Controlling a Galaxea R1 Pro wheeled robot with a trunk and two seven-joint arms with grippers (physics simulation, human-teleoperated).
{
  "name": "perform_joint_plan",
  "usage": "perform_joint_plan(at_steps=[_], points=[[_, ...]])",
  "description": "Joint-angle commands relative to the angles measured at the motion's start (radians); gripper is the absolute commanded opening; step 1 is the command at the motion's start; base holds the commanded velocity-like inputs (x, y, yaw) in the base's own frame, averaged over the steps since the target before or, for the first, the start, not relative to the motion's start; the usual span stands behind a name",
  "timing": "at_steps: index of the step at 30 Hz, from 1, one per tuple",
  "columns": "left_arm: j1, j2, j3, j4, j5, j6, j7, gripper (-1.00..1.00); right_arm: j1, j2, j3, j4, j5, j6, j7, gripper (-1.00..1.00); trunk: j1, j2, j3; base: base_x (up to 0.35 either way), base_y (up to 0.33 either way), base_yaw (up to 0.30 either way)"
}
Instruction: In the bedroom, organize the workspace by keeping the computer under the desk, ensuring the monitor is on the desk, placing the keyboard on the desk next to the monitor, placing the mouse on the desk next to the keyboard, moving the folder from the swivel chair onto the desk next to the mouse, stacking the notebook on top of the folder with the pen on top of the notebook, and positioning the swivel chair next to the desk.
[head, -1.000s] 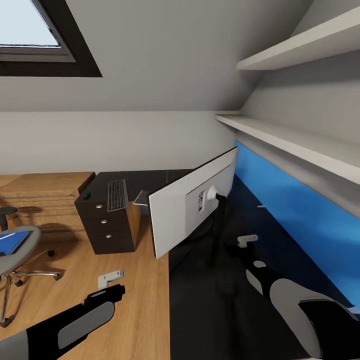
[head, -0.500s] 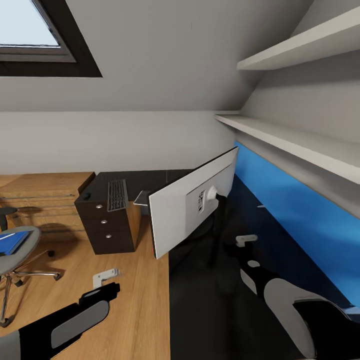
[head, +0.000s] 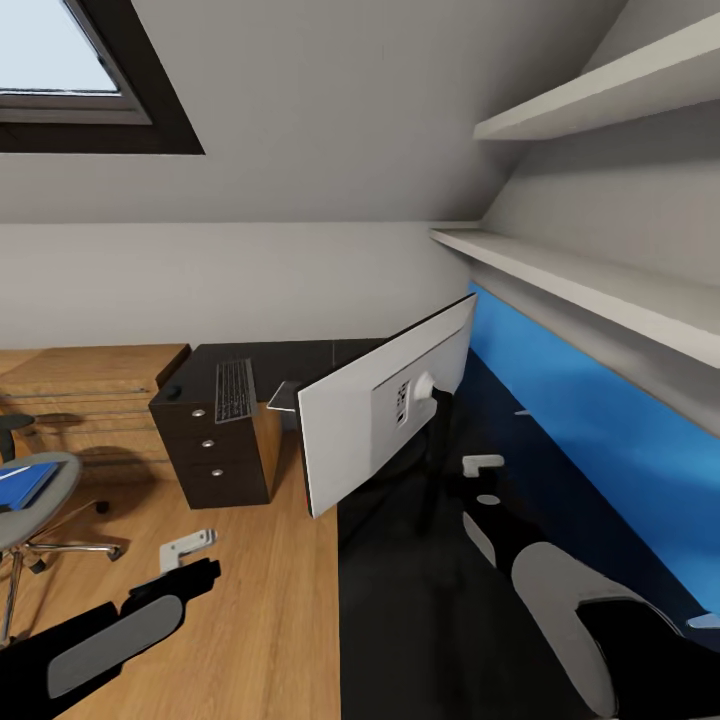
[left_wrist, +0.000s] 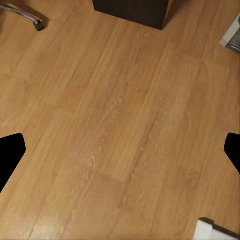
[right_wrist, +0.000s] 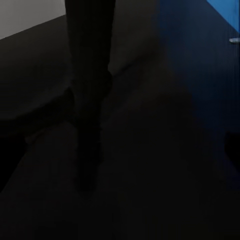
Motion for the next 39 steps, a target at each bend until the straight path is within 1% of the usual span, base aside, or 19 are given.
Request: perform_joint_plan(at_steps=[1,5,11,17,24,29,32,39], points=[[-0.002,0.004,-0.002,-0.003,0.003,0.003,0.004,1.0,-0.002,-0.007,0.007,-0.003,0.001,0.006,-0.008,1.0,0.0,-0.001,-0.002,0.0,0.0,0.0],[-0.002,0.011,-0.003,-0.008,0.005,0.004,0.004,1.0,-0.002,-0.013,0.006,0.0,0.0,0.01,-0.009,1.0,0.0,-0.001,-0.002,0.0,0.0,0.0],[-0.002,0.016,-0.004,-0.016,0.006,0.003,0.004,1.0,-0.002,-0.01,0.01,0.017,0.0,0.011,-0.009,1.0,0.0,-0.001,-0.002,0.0,0.0,0.0],[-0.002,0.016,-0.004,-0.017,0.006,0.003,0.004,1.0,-0.002,0.003,0.011,0.017,0.0,0.003,0.0,1.0,0.0,-0.001,-0.002,0.0,0.0,0.0],[-0.002,0.015,-0.005,-0.017,0.006,0.004,0.004,1.0,-0.002,0.005,0.01,0.016,-0.001,-0.002,0.001,1.0,0.0,-0.001,-0.002,0.0,0.0,0.005],[-0.002,0.015,-0.005,-0.017,0.006,0.004,0.004,1.0,-0.002,0.006,0.01,0.016,0.0,-0.009,0.002,1.0,0.0,-0.001,-0.002,0.0,0.0,0.149],[-0.002,0.015,-0.005,-0.017,0.006,0.004,0.004,1.0,-0.002,0.005,0.01,0.017,0.0,-0.029,0.002,1.0,0.0,-0.001,-0.002,0.0,0.0,0.167],[-0.002,0.013,-0.005,-0.017,0.006,0.004,0.004,1.0,-0.001,0.004,0.009,0.016,0.001,-0.045,0.002,1.0,0.0,-0.001,-0.002,0.0,0.0,0.038]])
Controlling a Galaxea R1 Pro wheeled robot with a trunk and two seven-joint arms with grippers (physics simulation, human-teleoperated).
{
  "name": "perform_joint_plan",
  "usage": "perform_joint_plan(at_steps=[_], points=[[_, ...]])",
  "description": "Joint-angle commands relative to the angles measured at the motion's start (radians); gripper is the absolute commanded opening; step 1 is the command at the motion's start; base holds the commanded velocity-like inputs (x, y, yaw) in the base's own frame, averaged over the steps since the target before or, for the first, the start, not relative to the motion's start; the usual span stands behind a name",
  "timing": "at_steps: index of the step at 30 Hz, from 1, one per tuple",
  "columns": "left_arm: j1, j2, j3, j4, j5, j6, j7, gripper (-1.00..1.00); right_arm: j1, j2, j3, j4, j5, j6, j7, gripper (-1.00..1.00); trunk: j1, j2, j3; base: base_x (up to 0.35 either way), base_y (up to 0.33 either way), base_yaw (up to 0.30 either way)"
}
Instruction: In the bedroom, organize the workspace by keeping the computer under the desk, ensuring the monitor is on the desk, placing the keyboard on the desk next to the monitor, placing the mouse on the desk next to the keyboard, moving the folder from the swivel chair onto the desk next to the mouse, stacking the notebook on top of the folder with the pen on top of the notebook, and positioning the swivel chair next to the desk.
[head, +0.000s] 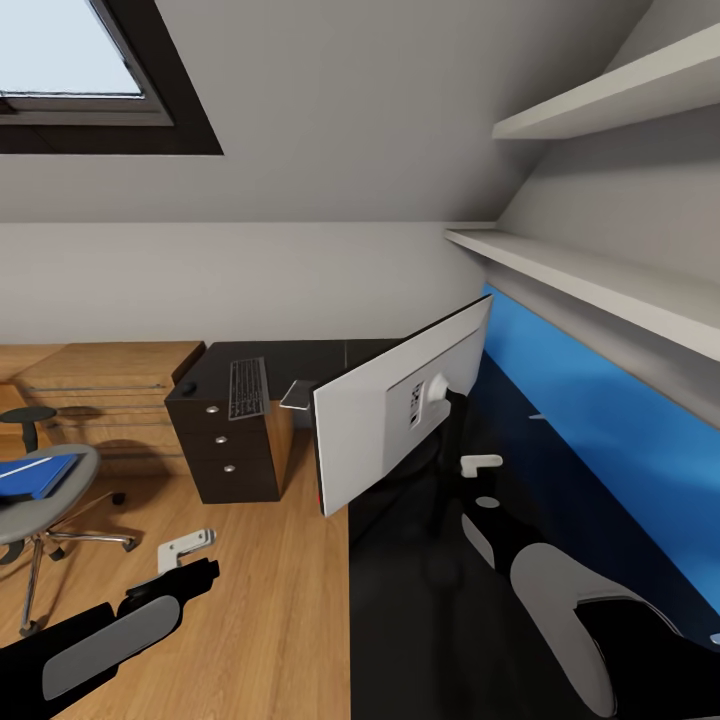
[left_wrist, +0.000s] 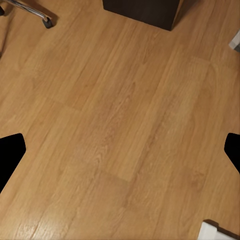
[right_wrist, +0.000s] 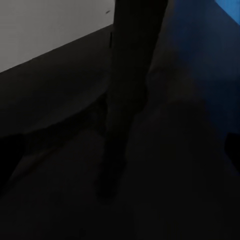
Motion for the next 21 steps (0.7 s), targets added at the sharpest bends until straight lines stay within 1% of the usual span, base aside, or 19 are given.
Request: perform_joint_plan(at_steps=[1,21], points=[[-0.002,0.0,-0.003,-0.001,0.002,0.003,0.004,1.0,-0.001,-0.001,0.008,0.001,0.002,-0.002,-0.007,1.0,0.0,-0.001,-0.002,0.0,0.0,0.009],[-0.002,-0.002,-0.005,-0.001,0.003,0.003,0.004,1.0,-0.001,-0.002,0.009,0.001,0.006,-0.022,-0.01,1.0,0.0,-0.001,-0.002,0.0,0.0,0.007]])
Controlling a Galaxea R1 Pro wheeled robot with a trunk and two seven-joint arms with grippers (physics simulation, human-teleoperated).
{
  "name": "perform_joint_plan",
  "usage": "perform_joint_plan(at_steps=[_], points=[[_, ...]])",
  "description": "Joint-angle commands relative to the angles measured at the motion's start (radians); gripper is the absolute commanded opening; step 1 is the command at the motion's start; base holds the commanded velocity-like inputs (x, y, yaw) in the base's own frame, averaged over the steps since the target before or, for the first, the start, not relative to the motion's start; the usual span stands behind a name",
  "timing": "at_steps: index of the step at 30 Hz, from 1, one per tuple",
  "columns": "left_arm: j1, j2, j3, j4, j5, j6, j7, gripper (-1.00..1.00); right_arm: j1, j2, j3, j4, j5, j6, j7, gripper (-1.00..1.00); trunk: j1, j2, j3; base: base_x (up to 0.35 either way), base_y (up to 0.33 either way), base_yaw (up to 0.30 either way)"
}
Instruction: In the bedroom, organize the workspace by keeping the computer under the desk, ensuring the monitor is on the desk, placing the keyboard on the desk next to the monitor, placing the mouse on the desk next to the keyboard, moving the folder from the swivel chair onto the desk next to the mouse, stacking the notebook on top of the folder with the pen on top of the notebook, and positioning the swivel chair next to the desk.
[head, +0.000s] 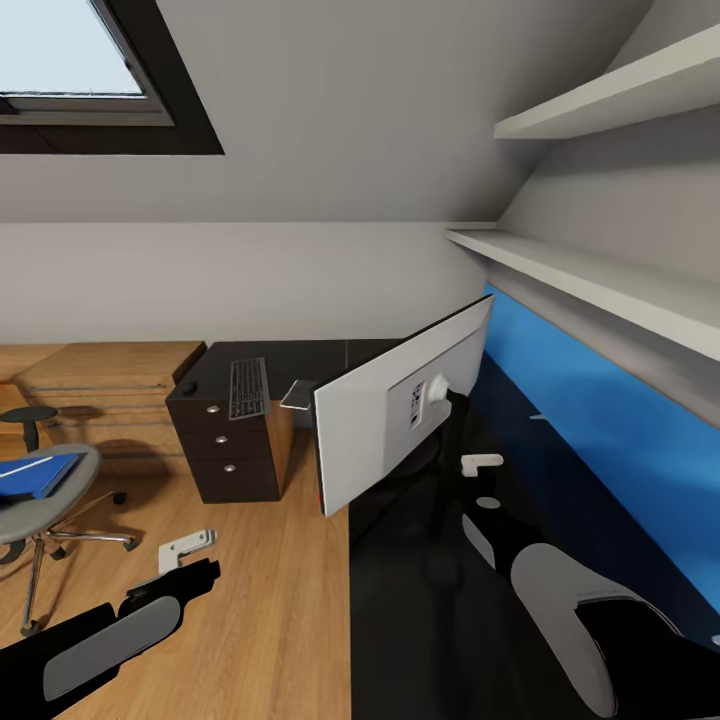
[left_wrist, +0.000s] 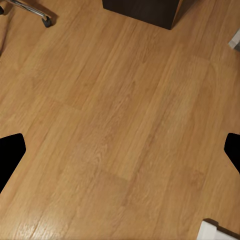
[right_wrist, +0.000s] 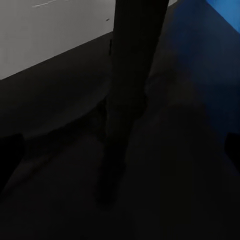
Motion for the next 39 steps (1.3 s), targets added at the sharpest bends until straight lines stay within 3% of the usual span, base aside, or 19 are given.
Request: perform_joint_plan(at_steps=[1,14,39], points=[[-0.002,0.001,-0.003,-0.001,0.002,0.003,0.004,1.0,-0.001,0.0,0.008,0.002,0.002,-0.001,-0.008,1.0,0.0,-0.001,-0.001,0.0,0.0,0.112],[-0.002,-0.022,-0.007,0.003,0.001,0.003,0.001,1.0,-0.001,-0.003,0.007,0.003,0.004,-0.032,-0.01,1.0,0.0,-0.001,-0.001,0.045,-0.009,0.066],[-0.002,-0.024,-0.008,0.004,0.001,0.003,0.001,1.0,0.0,-0.004,0.008,0.005,0.005,-0.054,-0.006,1.0,0.0,-0.001,-0.001,0.072,-0.049,0.0]])
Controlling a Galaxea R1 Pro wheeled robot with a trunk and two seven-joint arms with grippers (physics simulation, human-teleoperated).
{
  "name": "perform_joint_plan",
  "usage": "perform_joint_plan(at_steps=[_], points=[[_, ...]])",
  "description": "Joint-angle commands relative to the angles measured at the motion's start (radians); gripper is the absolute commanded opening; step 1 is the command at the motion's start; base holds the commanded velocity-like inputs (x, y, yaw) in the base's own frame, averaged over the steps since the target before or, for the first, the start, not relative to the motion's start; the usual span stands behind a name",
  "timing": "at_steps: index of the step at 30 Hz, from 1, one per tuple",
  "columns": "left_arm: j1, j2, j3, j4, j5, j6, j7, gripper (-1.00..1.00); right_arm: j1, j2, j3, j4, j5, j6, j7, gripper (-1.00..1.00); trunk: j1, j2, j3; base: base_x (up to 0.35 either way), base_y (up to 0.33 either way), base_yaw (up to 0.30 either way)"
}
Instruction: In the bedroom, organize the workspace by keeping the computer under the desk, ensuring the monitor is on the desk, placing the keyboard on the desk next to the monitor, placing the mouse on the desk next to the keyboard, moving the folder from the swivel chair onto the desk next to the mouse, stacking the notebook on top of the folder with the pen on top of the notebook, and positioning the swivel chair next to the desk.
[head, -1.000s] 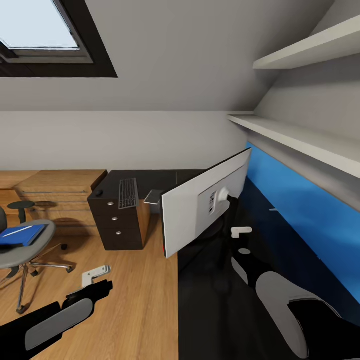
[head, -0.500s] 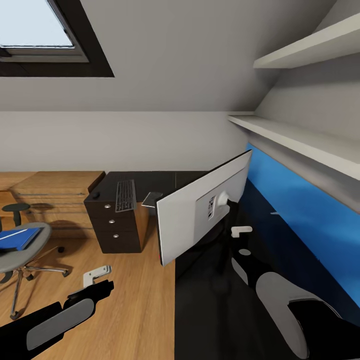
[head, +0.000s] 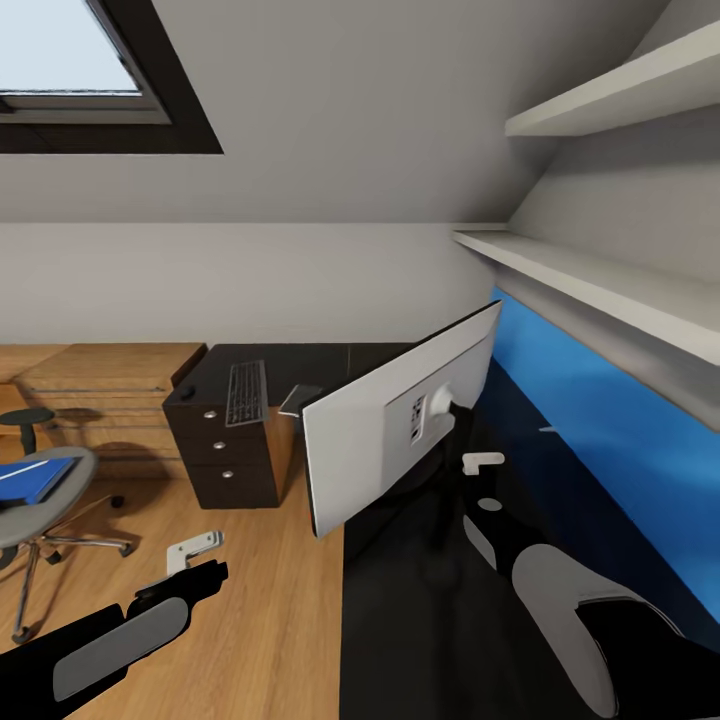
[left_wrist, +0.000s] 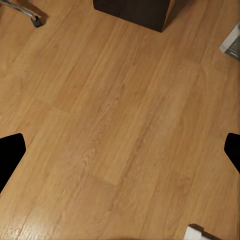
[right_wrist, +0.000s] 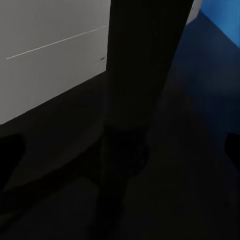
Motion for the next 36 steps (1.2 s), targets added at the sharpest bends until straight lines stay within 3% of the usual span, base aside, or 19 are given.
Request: perform_joint_plan(at_steps=[1,28,36], points=[[-0.002,0.001,-0.002,-0.001,0.002,0.003,0.004,1.0,-0.001,0.0,0.008,0.002,0.003,-0.001,-0.008,1.0,0.0,-0.001,-0.001,0.044,-0.045,0.0],[-0.002,0.001,-0.002,-0.001,0.002,0.003,0.006,1.0,-0.001,-0.003,0.009,0.008,0.003,0.0,-0.011,1.0,0.0,-0.001,-0.001,0.041,-0.003,0.0],[-0.002,0.001,-0.004,-0.004,0.002,0.003,0.006,1.0,-0.003,-0.039,0.006,0.015,0.002,0.017,-0.012,1.0,0.0,-0.001,-0.001,0.001,0.0,0.0]])
